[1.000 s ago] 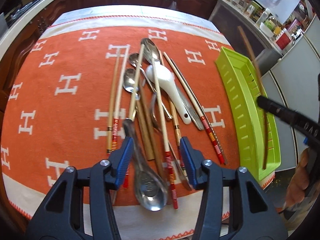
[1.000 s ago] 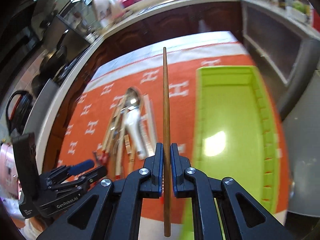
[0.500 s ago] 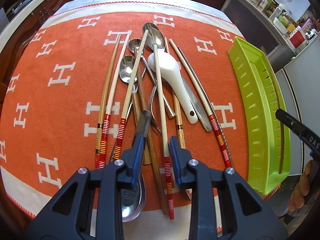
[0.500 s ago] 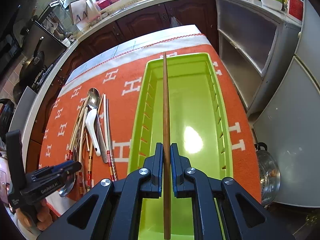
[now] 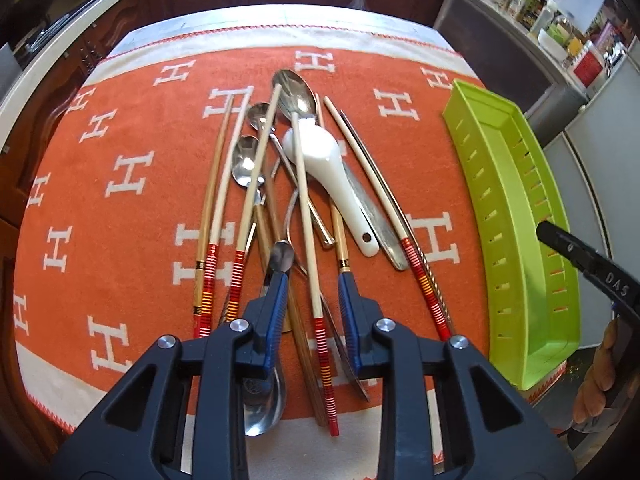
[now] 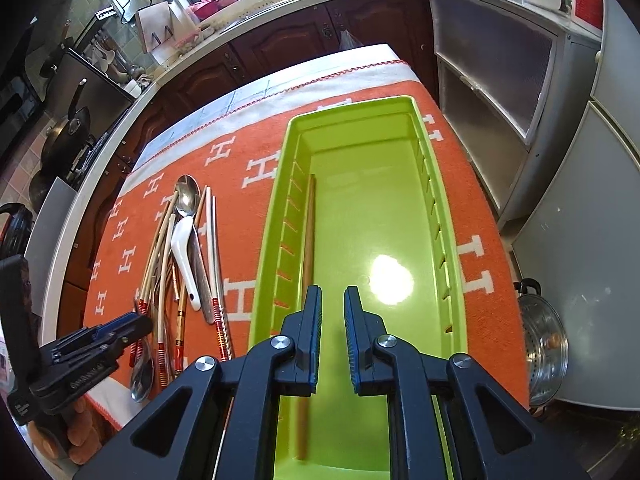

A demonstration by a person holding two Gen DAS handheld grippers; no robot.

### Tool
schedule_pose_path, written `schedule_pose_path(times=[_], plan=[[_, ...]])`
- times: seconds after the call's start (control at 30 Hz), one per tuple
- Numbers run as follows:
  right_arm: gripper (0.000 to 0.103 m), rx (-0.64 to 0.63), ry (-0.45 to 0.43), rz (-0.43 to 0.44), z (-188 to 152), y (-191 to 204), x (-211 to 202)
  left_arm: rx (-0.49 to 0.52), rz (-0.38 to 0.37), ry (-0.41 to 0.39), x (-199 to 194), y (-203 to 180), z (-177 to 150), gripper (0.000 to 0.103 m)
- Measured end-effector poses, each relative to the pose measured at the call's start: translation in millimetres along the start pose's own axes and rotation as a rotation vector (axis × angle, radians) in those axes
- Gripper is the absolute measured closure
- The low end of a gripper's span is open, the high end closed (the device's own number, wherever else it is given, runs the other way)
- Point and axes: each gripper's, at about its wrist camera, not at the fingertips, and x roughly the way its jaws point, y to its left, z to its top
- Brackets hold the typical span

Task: Organize utensils
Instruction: 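Lower the left tool onto the pile and grasp a red-banded chopstick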

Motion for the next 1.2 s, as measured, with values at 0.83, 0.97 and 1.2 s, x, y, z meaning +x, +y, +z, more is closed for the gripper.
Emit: schedule_pose_path(times=[0.83,0.97,1.2], plan=[[0.092,-0.016,0.018,0.018,-4,10,10,-0.011,0.020,-0.009,10,2,19,0.092],[0.092,-0.016,0.023,0.020,-5,8,11,0.003,0.025,-0.028,11,-2,28,0.092],[0.092,-0.008,0.029,0.022,-4,7,13,0.009,0.030,-0.004,25,-4,35,0.092]])
